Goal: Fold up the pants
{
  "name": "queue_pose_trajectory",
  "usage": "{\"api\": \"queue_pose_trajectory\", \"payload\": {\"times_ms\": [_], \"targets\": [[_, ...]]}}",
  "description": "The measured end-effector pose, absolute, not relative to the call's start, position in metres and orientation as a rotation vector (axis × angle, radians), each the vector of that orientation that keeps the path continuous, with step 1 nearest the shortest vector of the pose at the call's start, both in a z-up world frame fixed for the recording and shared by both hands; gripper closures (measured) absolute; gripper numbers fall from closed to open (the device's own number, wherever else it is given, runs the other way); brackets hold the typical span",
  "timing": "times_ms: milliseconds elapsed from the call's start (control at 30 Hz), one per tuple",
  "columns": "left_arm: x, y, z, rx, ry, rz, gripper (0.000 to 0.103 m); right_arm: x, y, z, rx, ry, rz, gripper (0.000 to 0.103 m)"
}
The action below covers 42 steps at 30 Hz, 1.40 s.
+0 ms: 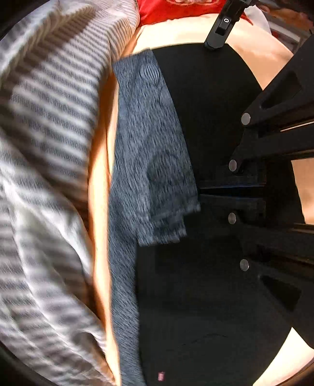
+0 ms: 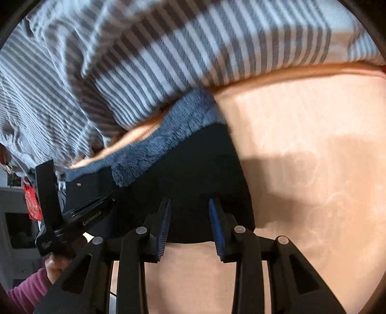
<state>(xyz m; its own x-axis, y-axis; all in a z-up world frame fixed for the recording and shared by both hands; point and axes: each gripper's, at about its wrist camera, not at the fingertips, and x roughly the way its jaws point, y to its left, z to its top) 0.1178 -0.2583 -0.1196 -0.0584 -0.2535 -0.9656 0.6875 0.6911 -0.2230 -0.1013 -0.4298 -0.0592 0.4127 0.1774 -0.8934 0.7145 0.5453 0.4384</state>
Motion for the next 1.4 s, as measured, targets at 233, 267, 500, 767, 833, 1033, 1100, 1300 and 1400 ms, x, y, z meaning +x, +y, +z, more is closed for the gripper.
{"api": "queue_pose_trajectory", "payload": {"times_ms": [233,267,500,767,833,1033,1100,1300,1400], "targets": [[0.123,-0.243,-0.106,0.426,1.45,-0.675,0.097,-0.107,-0.427,-0.059,0.979,1.121,-0.399,0.068],[0.12,-0.241,-0.101,0.428,1.44,-0.666,0.097,-0.108,-0.427,-0.057,0.982,1.119,-0.39,0.068],[0.098,-0.237,-0.065,0.308,1.434,-0.701,0.096,-0.118,-0.406,-0.038,0.979,1.16,-0.311,0.058],[0.056,-0.238,-0.053,0.301,1.46,-0.69,0.096,-0.114,-0.376,-0.021,0.848,1.227,-0.228,0.041],[0.041,-0.242,-0.052,0.318,1.452,-0.687,0.096,-0.115,-0.374,-0.02,0.846,1.235,-0.212,0.041],[0.036,-0.218,-0.04,0.233,1.458,-0.664,0.025,-0.123,-0.381,-0.015,0.849,1.243,-0.192,0.039],[0.039,-0.208,-0.038,0.168,1.448,-0.662,0.001,-0.122,-0.382,-0.016,0.836,1.254,-0.201,0.039],[0.06,-0.192,-0.046,0.19,1.486,-0.68,0.001,-0.114,-0.377,-0.017,0.838,1.243,-0.268,0.039],[0.074,-0.181,-0.052,0.239,1.502,-0.699,0.001,-0.101,-0.365,-0.018,0.828,1.247,-0.306,0.039]]}}
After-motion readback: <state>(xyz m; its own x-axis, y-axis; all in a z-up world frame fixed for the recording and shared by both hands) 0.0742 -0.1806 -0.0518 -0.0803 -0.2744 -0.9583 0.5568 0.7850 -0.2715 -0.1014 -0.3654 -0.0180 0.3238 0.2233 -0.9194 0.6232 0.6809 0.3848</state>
